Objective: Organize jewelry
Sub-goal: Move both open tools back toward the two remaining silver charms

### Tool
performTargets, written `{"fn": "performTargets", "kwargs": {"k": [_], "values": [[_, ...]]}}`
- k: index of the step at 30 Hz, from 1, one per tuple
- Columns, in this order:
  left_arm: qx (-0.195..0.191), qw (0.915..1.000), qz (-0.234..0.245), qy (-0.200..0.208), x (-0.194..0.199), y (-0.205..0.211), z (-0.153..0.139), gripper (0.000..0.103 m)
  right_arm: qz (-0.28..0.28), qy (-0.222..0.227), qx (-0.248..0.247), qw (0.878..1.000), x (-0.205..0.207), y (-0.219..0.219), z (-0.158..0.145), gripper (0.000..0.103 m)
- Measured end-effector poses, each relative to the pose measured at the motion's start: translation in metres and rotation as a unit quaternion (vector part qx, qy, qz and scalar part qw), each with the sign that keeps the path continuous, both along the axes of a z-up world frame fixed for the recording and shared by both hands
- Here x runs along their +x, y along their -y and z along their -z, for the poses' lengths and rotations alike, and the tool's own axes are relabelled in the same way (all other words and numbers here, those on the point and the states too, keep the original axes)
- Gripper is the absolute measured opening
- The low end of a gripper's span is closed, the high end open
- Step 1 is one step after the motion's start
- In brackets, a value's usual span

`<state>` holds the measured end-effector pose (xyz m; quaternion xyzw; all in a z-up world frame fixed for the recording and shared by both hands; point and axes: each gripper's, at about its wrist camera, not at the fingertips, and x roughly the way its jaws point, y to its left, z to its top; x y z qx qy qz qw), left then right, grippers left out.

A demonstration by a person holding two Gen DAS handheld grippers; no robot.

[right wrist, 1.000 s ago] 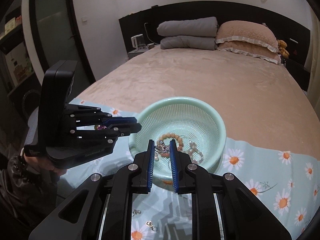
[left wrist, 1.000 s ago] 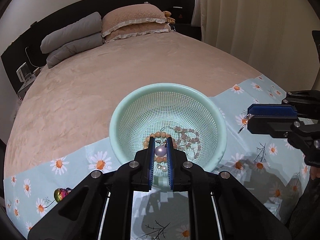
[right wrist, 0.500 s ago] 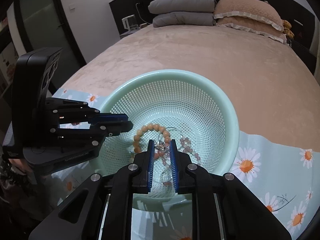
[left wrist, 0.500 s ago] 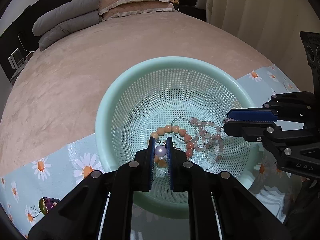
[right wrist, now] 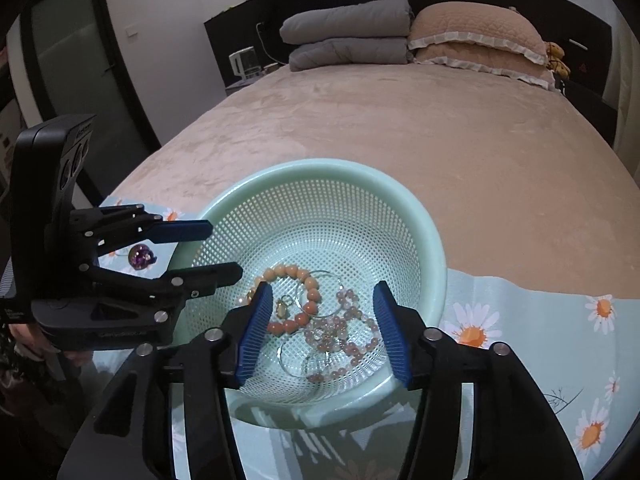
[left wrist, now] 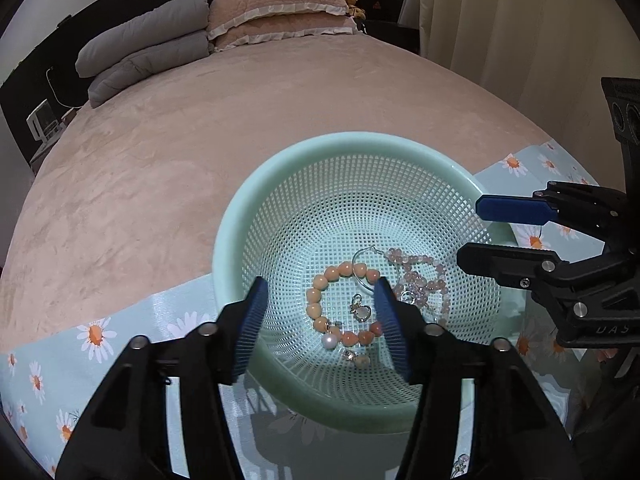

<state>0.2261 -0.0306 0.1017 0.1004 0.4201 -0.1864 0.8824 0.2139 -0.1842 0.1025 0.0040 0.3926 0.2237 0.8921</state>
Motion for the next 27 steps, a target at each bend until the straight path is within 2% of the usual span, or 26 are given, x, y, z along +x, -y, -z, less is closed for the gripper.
{"fn": "performTargets", "kwargs": {"k": [2,5,8,10,11,12,14,22,27], "values": [[0.005,0.9999,-0.003,0.009,-0.003,-0.002,-0.008,0.066,0.006,0.006,0.002,1.0,-0.003,0.003,-0.008,0.057],[0.011,0.9996,-0.012,0.021,-0.011,-0.006,-0.021,0.077,0.016,0.019,-0.001,1.0,-0.011,0.006,-0.022,0.069],[0.014,0.9993,-0.019,0.028,-0.022,-0.011,-0.034,0.079,0.02,0.026,0.005,0.999,-0.023,0.01,-0.036,0.075],[0.018,0.9992,-0.02,0.031,-0.032,-0.014,-0.041,0.08,0.025,0.032,0.0,0.999,-0.032,0.011,-0.045,0.082],[0.022,0.9989,-0.022,0.035,-0.037,-0.015,-0.045,0.084,0.028,0.037,-0.003,0.999,-0.037,0.012,-0.05,0.084],[0.025,0.9987,-0.024,0.038,-0.042,-0.016,-0.049,0.089,0.029,0.041,-0.003,0.999,-0.043,0.012,-0.055,0.084],[0.026,0.9984,-0.026,0.044,-0.055,-0.02,-0.055,0.094,0.029,0.046,0.005,0.998,-0.054,0.015,-0.064,0.084],[0.024,0.9981,-0.03,0.049,-0.106,-0.03,-0.073,0.097,0.048,0.051,0.014,0.997,-0.099,0.02,-0.08,0.087],[0.029,0.9985,-0.02,0.043,-0.131,-0.029,-0.063,0.097,0.045,0.056,0.017,0.997,-0.134,0.016,-0.062,0.089]]}}
